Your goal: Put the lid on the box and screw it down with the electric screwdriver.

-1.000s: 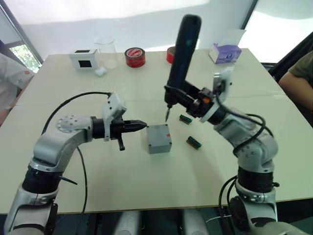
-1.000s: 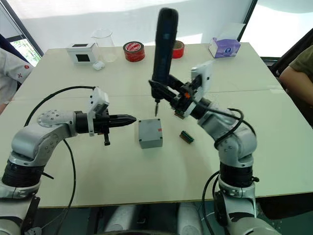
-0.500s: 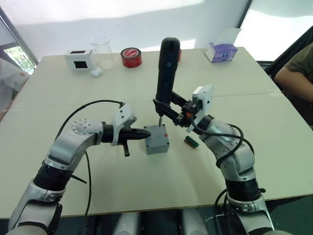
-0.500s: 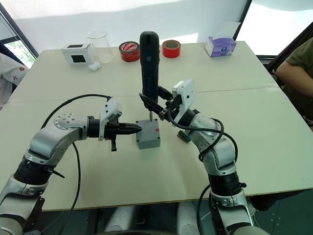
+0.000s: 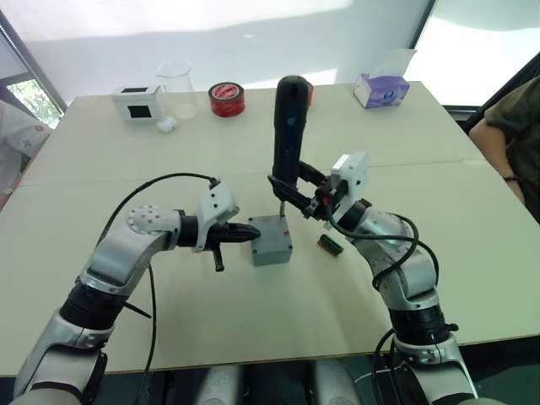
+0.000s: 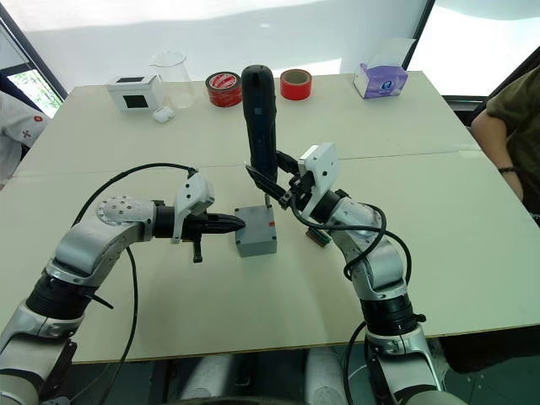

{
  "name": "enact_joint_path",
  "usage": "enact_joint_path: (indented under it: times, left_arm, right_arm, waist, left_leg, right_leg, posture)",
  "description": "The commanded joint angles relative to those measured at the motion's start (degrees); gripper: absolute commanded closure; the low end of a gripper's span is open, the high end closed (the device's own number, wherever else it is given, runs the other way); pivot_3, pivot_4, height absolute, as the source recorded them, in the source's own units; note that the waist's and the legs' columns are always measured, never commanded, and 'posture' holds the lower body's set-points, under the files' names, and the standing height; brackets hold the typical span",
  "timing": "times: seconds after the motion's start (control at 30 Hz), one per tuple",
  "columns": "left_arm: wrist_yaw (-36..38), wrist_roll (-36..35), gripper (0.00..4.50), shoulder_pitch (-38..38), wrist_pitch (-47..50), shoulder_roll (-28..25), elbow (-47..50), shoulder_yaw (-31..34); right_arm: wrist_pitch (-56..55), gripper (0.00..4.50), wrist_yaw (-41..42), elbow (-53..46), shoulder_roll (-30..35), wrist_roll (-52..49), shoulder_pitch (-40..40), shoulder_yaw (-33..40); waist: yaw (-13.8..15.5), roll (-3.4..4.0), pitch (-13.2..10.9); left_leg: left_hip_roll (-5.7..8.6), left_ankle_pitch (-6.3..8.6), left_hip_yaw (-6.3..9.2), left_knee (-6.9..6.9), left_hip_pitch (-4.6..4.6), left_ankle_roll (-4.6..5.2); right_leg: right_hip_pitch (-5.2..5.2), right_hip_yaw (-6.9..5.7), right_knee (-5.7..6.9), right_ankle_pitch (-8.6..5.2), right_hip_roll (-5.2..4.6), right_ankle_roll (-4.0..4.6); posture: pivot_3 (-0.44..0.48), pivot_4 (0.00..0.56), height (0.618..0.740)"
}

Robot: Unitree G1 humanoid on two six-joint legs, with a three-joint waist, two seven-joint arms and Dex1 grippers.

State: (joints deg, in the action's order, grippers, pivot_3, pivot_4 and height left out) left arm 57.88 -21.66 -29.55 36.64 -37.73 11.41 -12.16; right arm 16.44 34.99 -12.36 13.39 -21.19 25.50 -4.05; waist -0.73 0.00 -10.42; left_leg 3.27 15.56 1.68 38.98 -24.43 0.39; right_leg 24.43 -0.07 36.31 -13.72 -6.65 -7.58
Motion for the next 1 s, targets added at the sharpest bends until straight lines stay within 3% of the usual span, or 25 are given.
enact_joint_path:
  times: [0.03,0.5,0.67,0.8,1.0]
  left_arm:
    - [0.1,0.9,4.5,0.2,-1.0,-0.4,1.3,0.0]
    - [1.1,3.6,4.5,0.9,-2.6,-0.3,-0.9,-2.0]
    - [1.1,4.2,4.5,1.7,-3.2,-0.4,-1.3,-2.3]
    - [1.0,4.3,4.5,2.3,-2.7,-0.7,-0.7,-2.2]
    - [0.8,4.7,4.5,2.6,-2.6,-0.6,-0.7,-2.3]
  right_arm:
    - [-2.6,2.73,-0.6,-0.4,-0.7,0.4,0.3,0.5]
    - [0.5,2.73,-0.4,1.9,0.1,2.2,-4.3,-2.7]
    - [1.5,2.73,-1.3,5.1,0.0,4.3,-5.7,-4.8]
    - [2.3,2.73,-2.3,5.9,-0.8,4.6,-6.5,-5.5]
    - [1.1,2.73,-2.3,8.2,-1.3,5.2,-7.8,-5.8]
  waist:
    - [0.0,0.0,0.0]
    - [0.0,-0.03,0.1]
    - [0.0,-0.13,0.4]
    - [0.0,-0.32,0.7]
    - [-0.1,-0.39,1.3]
  left_leg:
    - [0.0,0.0,0.0,0.0,0.0,0.0]
    - [0.0,0.03,-0.01,-0.01,0.22,0.05]
    - [-0.01,0.28,-0.01,-0.34,1.28,0.45]
    - [0.0,0.27,-0.06,-0.79,1.92,0.43]
    - [-0.03,0.28,-0.03,-0.92,2.08,0.42]
  right_leg:
    - [0.0,0.0,0.0,0.0,0.0,0.0]
    - [-0.22,0.0,-0.03,-0.01,0.0,0.01]
    - [-1.23,0.0,-0.24,-0.12,0.0,0.12]
    - [-1.46,0.0,-0.39,-0.17,-0.04,0.19]
    - [-1.78,0.0,-0.4,-0.28,-0.03,0.25]
  posture:
    - [0.0,0.15,0.74]
    - [0.0,0.15,0.74]
    - [0.0,0.15,0.74]
    - [0.0,0.15,0.74]
    - [0.0,0.15,0.74]
